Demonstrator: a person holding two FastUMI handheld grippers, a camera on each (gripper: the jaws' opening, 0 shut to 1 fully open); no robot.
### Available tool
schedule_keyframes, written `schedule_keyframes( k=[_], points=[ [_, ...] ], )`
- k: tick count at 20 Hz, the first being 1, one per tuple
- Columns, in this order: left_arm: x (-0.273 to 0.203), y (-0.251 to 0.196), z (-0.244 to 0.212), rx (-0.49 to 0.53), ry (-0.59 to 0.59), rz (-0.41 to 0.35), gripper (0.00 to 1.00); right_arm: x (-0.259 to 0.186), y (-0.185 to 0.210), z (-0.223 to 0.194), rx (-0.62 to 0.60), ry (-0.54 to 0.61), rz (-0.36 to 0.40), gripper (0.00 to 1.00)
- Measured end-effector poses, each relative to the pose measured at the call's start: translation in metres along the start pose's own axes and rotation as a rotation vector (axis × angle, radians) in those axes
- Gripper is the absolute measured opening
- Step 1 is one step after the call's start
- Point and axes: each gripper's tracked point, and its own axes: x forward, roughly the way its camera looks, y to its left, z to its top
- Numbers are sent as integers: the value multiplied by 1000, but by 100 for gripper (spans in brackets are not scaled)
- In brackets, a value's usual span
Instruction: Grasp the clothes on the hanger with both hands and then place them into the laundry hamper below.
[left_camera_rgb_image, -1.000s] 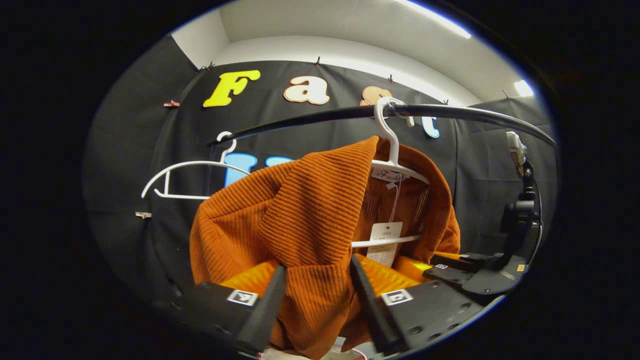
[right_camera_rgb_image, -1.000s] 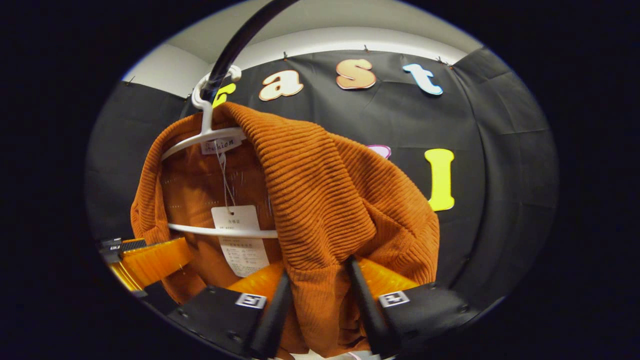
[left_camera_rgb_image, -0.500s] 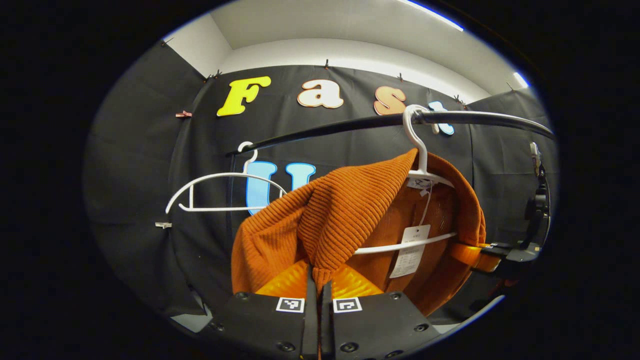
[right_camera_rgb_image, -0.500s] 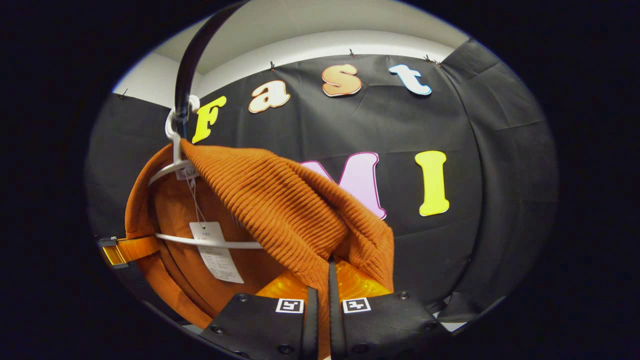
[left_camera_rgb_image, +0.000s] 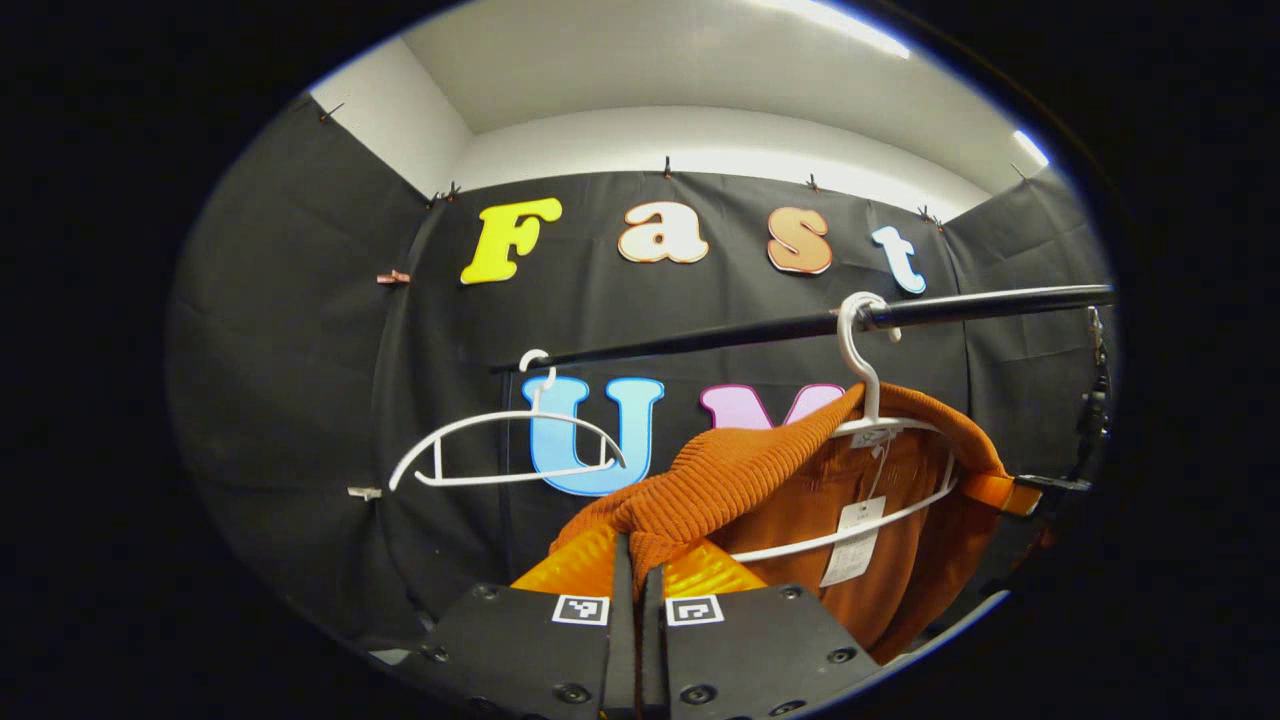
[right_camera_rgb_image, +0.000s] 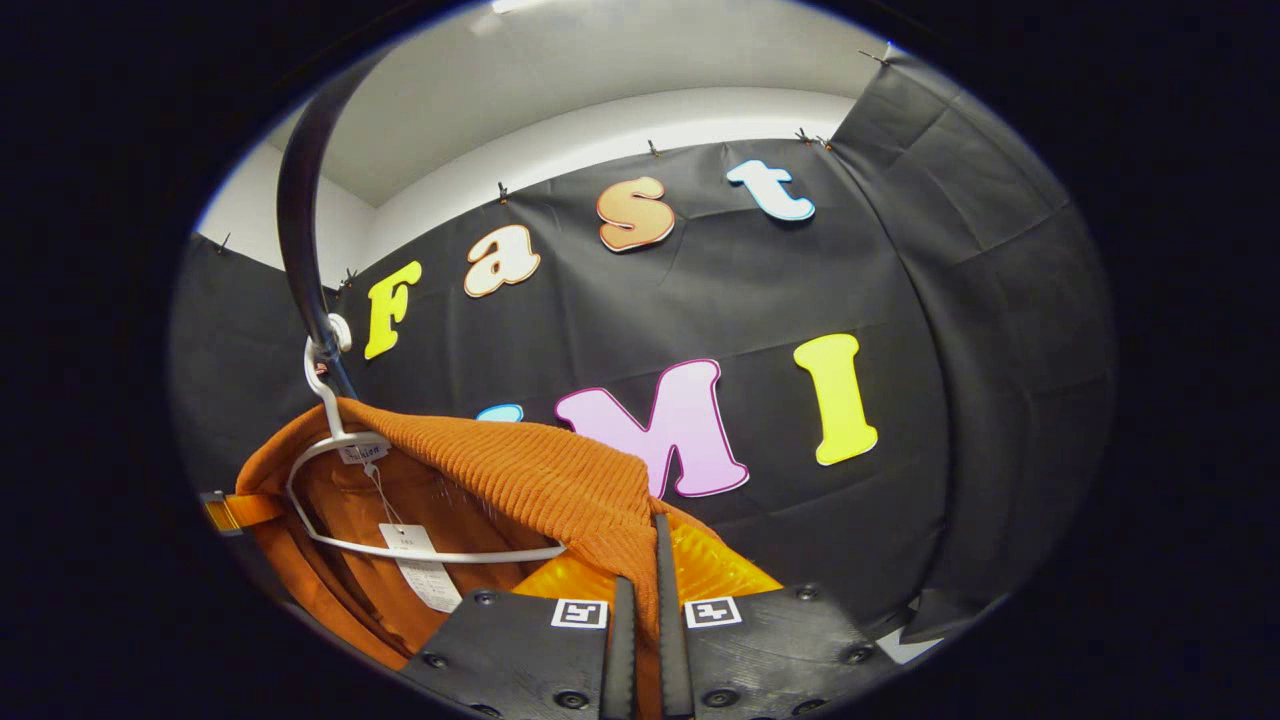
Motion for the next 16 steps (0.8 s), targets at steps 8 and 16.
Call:
schedule_keyframes(
  k=[8, 16],
  points=[
    [37, 21, 25, 65, -56, -52, 5, 23, 15, 25, 89, 20, 182, 18],
    [76, 55, 27, 57, -24, -134, 6, 26, 52, 80, 137, -54, 421, 10]
  ],
)
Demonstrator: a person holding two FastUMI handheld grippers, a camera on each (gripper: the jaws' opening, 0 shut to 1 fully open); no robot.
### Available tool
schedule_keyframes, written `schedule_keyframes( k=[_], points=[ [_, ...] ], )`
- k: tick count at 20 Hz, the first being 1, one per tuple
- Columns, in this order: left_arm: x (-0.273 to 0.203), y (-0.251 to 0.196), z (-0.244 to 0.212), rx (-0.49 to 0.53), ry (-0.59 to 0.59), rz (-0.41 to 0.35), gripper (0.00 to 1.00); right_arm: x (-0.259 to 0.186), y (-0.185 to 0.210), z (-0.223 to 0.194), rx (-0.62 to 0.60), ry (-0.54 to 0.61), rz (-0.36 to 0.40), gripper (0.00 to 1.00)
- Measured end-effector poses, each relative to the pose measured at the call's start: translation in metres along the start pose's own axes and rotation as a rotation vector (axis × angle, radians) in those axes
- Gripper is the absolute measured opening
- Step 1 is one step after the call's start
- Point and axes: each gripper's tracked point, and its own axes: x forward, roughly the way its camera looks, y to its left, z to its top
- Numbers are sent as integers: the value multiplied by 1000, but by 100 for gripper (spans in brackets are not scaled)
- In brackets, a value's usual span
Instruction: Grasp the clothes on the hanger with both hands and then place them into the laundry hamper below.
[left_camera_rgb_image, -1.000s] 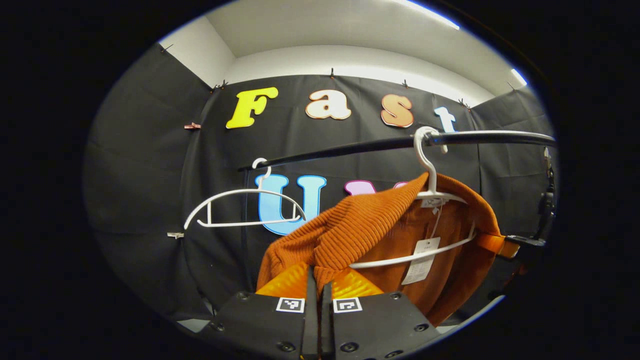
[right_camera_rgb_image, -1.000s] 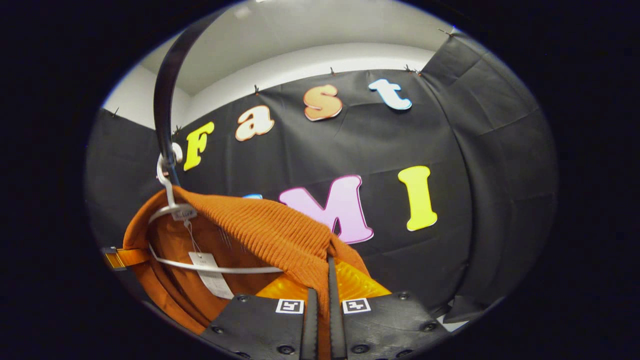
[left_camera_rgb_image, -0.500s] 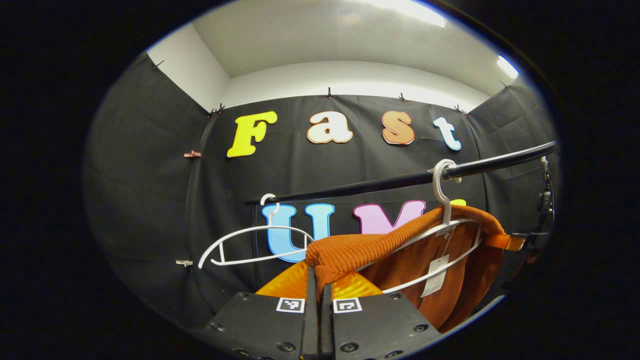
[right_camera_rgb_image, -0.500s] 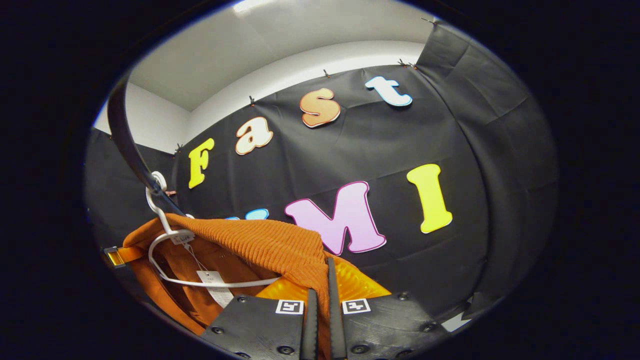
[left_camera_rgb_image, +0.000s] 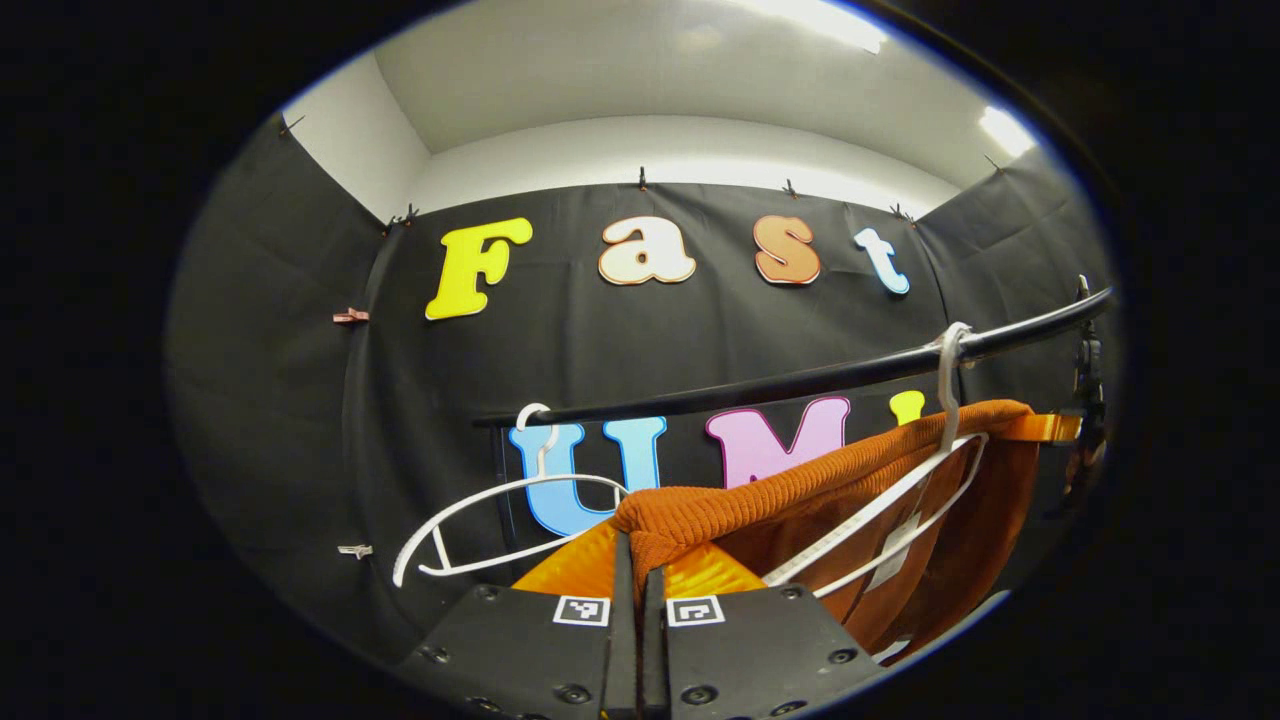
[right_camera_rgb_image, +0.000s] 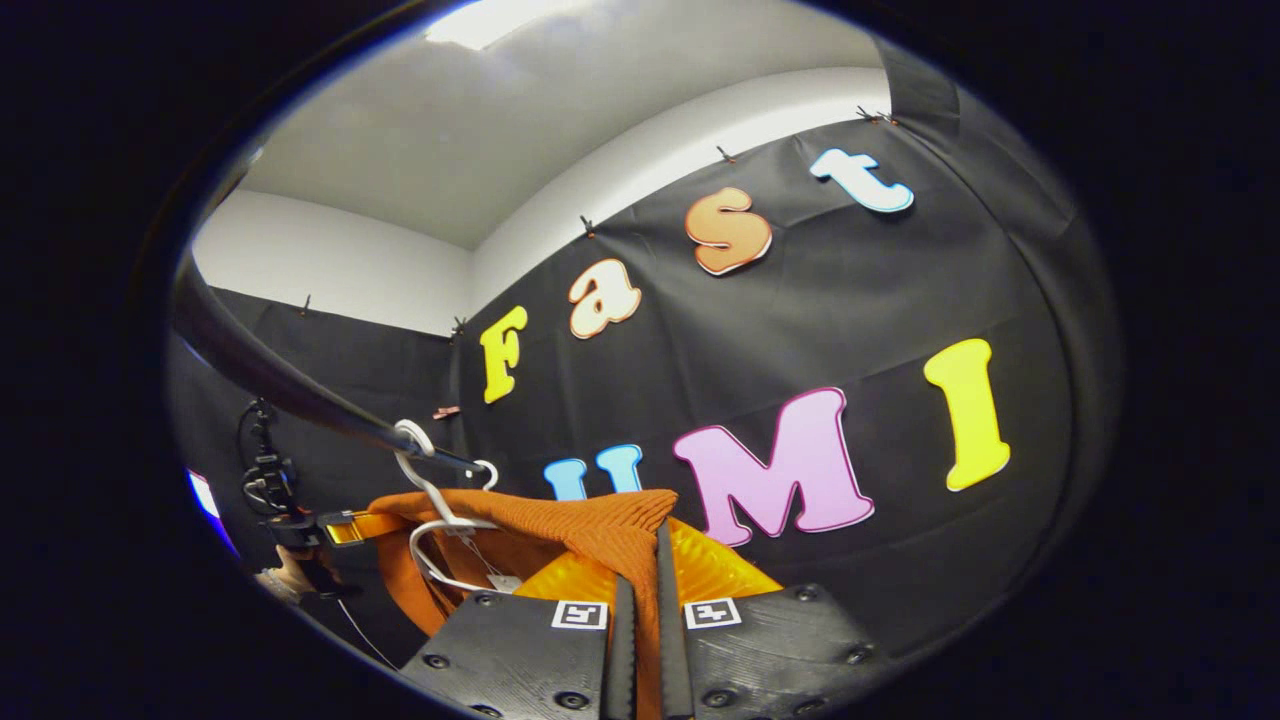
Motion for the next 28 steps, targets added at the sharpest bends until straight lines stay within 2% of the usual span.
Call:
schedule_keyframes(
  k=[2, 3, 4, 6, 8, 11, 14, 16, 18, 22, 25, 28],
  points=[
    [8, 4, -7, -12, 23, -38, 6, 13, 5, 11, 62, -35, 35, 13],
    [11, 2, -13, -19, 38, -62, 6, 20, 3, 18, 62, -48, 34, 10],
    [12, -1, -20, -24, 54, -77, 6, 27, -1, 22, 41, -57, 26, 13],
    [9, -9, -37, -29, 77, -95, 7, 36, -11, 23, 1, -57, 4, 13],
    [5, -21, -52, -62, 80, -135, 7, 39, -21, 18, 16, -47, -15, 13],
    [-4, -30, -61, -181, 63, -225, 6, 34, -30, 10, 113, -35, -19, 13],
    [-10, -33, -61, -185, 51, -272, 7, 29, -34, 3, 232, -18, -50, 13],
    [-14, -31, -64, -189, 55, -287, 7, 26, -25, 8, 236, -23, -47, 13],
    [-19, -26, -70, -207, 77, -291, 7, 27, -14, 4, 175, 4, -38, 13],
    [-36, -6, -96, -233, 158, -238, 6, 33, 5, -13, 69, 69, -7, 13],
    [-48, -9, -115, -257, 197, -212, 6, 36, 3, -25, 100, 86, -11, 13],
    [-59, -31, -141, -245, 267, -217, 6, 25, -20, -42, 140, 114, -77, 13]
  ],
)
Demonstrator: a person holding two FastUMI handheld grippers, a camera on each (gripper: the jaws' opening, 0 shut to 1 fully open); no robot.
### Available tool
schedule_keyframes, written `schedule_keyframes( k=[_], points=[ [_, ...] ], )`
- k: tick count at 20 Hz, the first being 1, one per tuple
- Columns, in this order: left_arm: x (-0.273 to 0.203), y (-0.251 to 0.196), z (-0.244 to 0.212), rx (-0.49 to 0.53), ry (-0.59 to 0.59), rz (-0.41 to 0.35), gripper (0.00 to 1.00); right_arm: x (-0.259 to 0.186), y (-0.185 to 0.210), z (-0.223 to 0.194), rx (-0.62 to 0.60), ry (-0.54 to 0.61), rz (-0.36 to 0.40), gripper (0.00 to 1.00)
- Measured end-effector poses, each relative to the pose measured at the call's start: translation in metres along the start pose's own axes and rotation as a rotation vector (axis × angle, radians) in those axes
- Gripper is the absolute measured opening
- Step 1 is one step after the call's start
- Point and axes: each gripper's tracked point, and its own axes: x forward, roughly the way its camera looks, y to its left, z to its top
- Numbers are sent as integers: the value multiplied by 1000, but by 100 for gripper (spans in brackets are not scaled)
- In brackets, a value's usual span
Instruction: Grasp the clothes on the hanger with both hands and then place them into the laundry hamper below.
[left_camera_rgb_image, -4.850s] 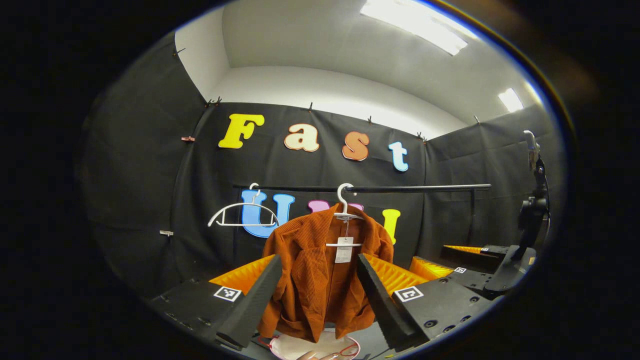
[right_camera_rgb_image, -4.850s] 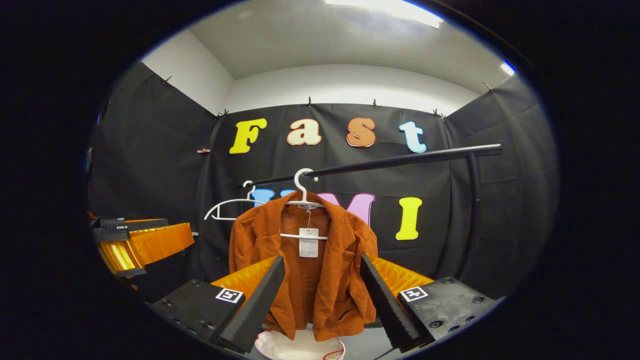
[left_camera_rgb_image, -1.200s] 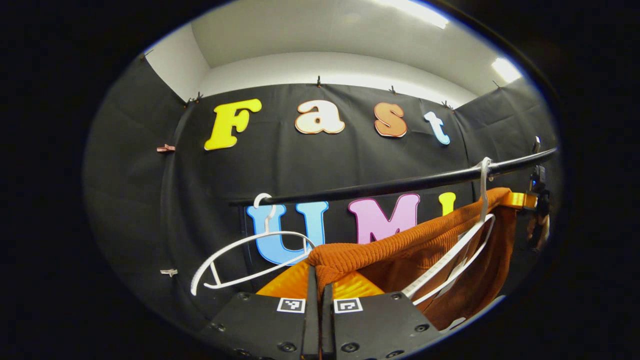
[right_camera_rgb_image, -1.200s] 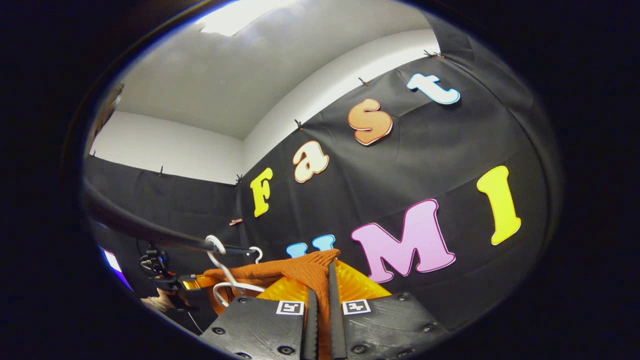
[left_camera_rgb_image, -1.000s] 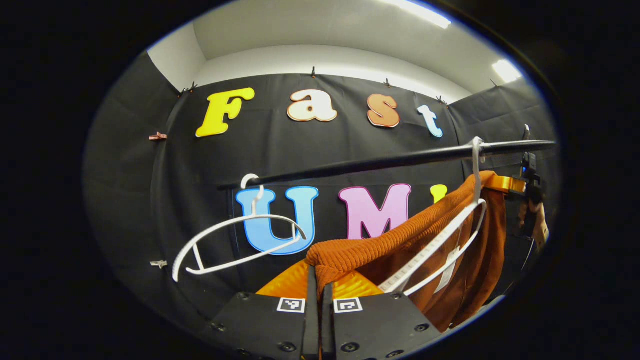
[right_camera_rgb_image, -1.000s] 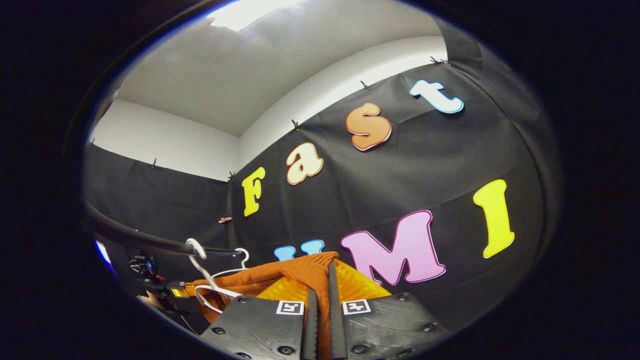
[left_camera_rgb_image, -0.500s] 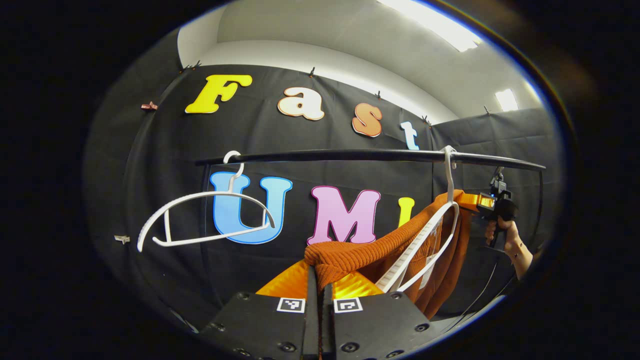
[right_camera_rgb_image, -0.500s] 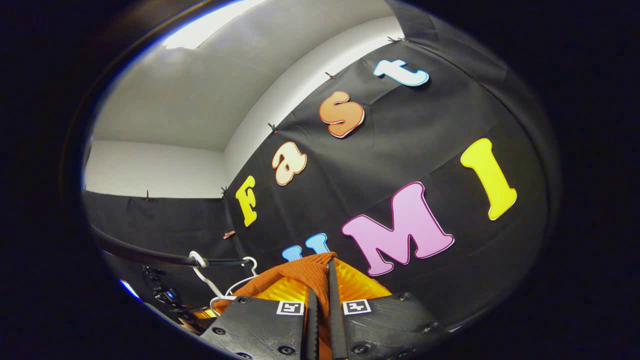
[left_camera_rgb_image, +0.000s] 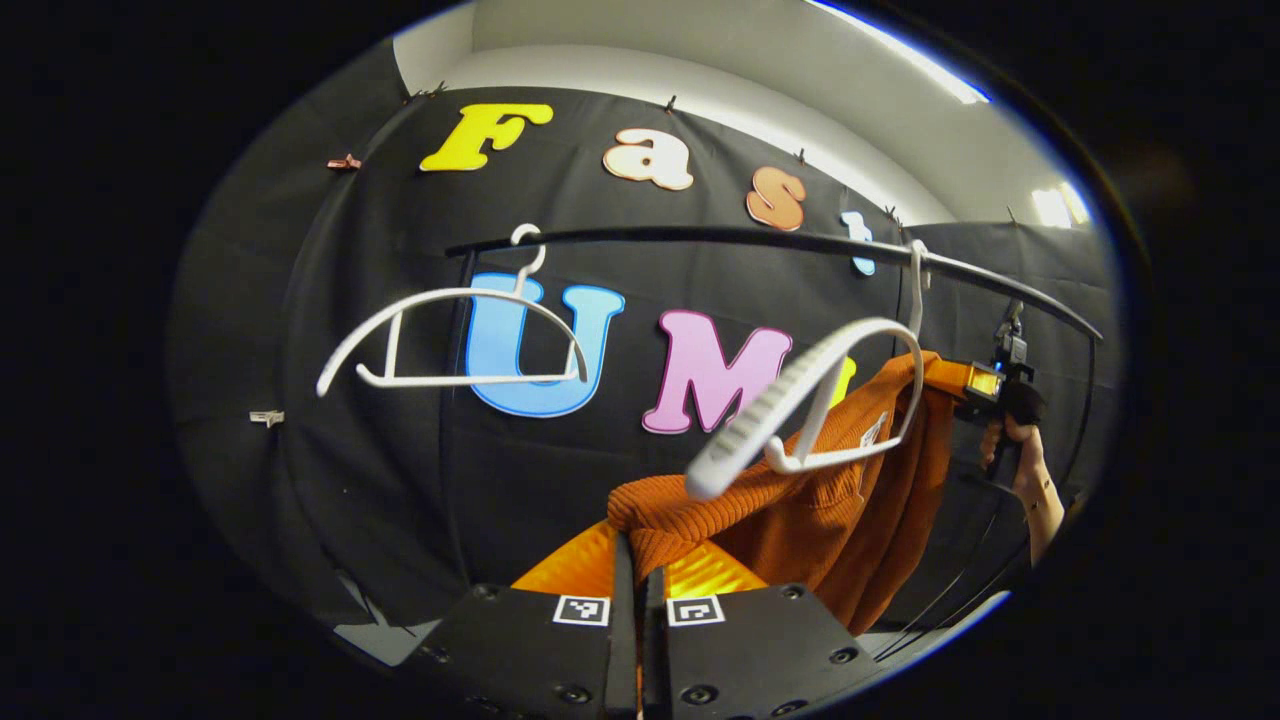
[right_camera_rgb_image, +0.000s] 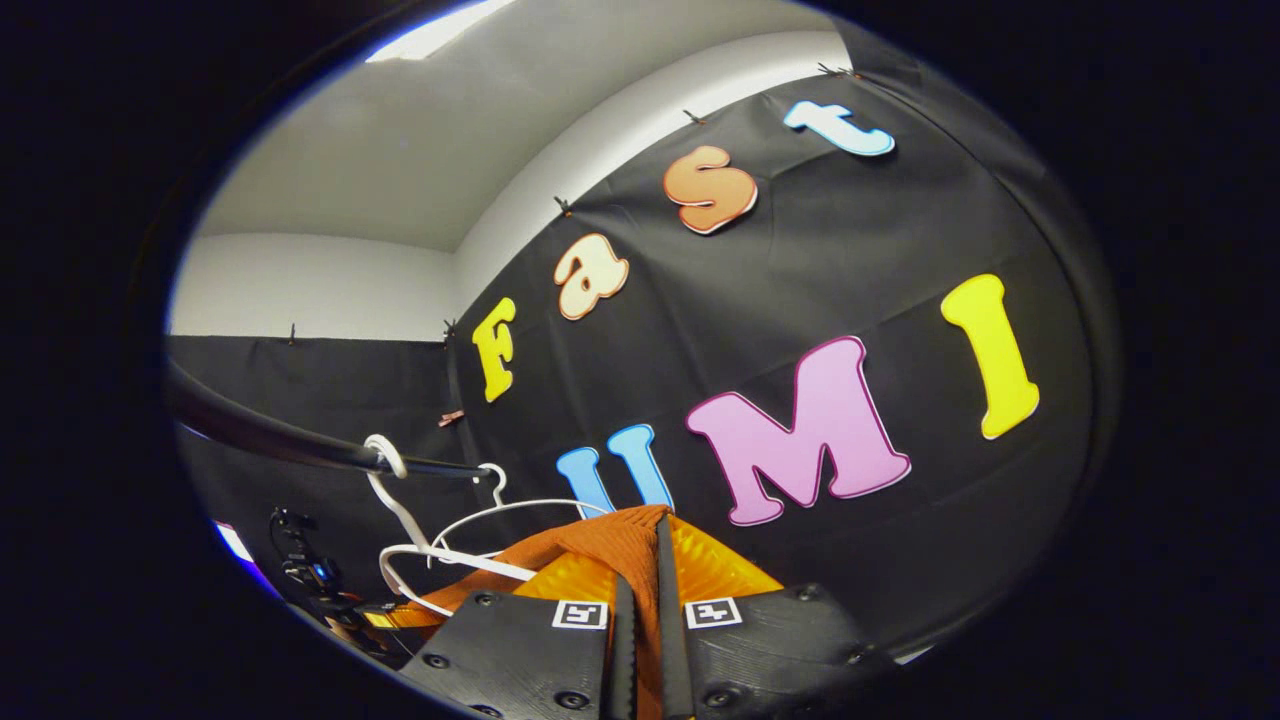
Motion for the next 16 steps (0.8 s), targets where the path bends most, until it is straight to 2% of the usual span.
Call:
schedule_keyframes(
  k=[4, 7, 10, 13, 16],
  points=[
    [2, -39, -37, -45, 76, -40, 6, -25, -46, -16, -64, 21, -157, 13],
    [4, -54, -51, -133, 104, -49, 7, -43, -73, -34, -144, 50, -249, 13],
    [3, -64, -67, -185, 138, -42, 6, -61, -111, -81, -200, 188, -359, 13],
    [-5, -69, -75, -116, 160, -18, 7, -82, -112, -119, -209, 234, -390, 14],
    [-16, -66, -88, -117, 189, -1, 6, -94, -98, -155, -181, 302, -387, 14]
  ],
)
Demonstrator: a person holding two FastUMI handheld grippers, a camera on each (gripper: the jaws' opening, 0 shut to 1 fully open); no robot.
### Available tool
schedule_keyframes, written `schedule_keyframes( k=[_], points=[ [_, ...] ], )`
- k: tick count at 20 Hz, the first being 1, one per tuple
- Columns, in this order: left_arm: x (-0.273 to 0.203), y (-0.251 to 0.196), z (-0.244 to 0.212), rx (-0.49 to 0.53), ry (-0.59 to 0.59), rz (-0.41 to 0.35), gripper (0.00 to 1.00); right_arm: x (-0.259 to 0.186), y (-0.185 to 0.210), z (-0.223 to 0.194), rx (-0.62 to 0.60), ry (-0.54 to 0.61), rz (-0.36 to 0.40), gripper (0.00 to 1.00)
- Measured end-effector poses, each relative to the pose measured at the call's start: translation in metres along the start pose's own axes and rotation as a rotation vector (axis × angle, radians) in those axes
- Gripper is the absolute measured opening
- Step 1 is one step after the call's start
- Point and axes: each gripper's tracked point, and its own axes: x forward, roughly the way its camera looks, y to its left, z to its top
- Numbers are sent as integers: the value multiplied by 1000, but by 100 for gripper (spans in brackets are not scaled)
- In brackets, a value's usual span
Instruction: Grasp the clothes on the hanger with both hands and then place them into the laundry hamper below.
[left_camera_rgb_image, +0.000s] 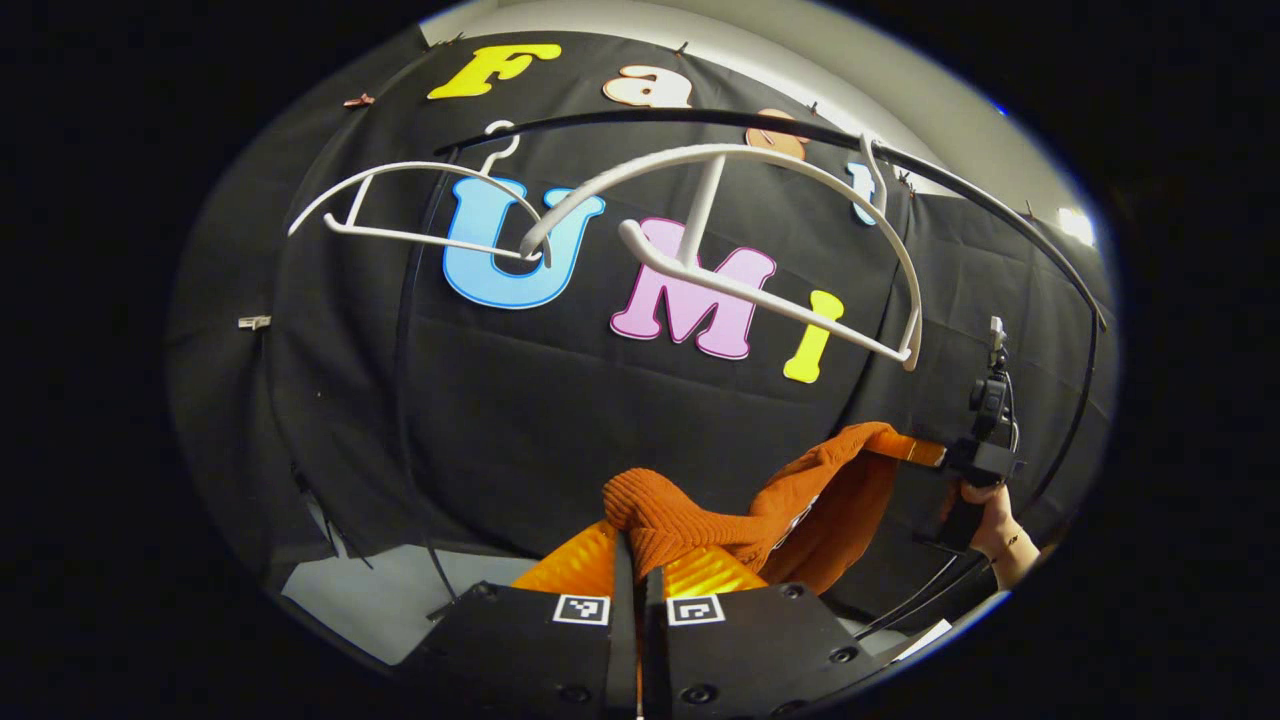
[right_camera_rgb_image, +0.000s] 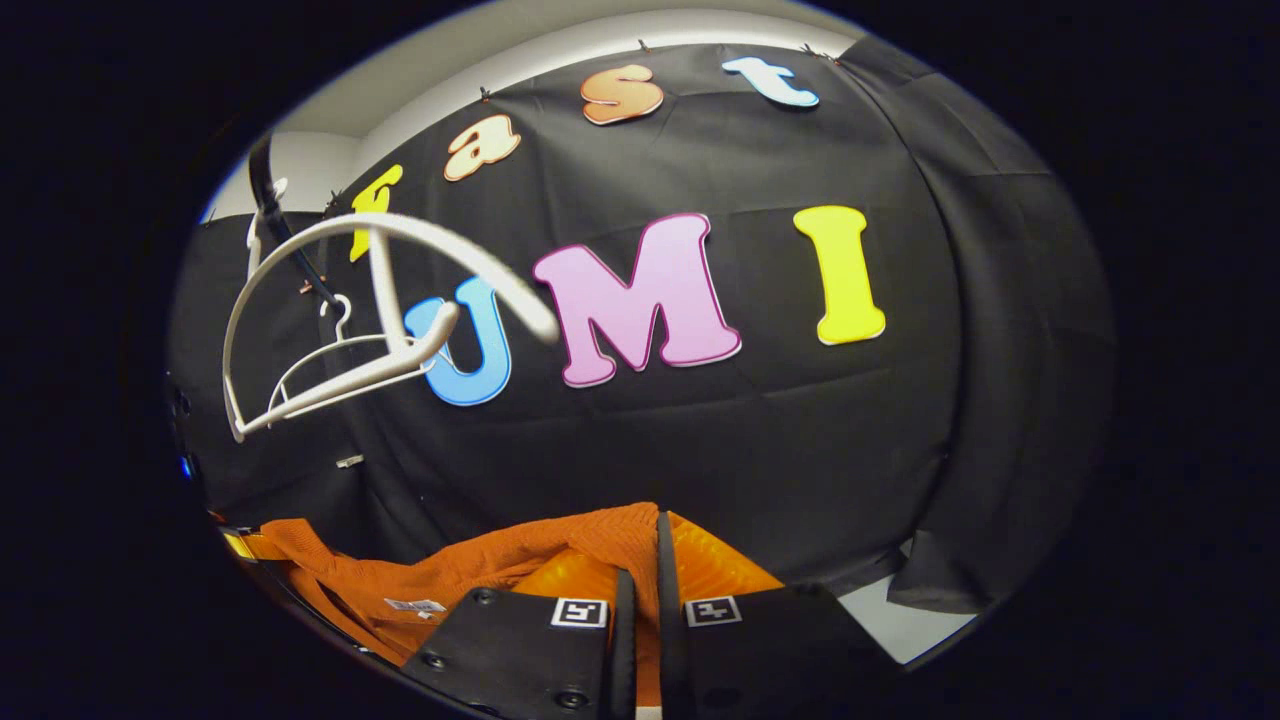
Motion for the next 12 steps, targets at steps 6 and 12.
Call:
schedule_keyframes(
  k=[6, 12],
  points=[
    [-16, -3, -7, 21, 7, 29, 6, -28, 62, -29, -29, 64, 124, 14],
    [-8, -30, -12, 69, 30, -1, 7, -50, 125, -37, -38, 110, 273, 14]
  ],
)
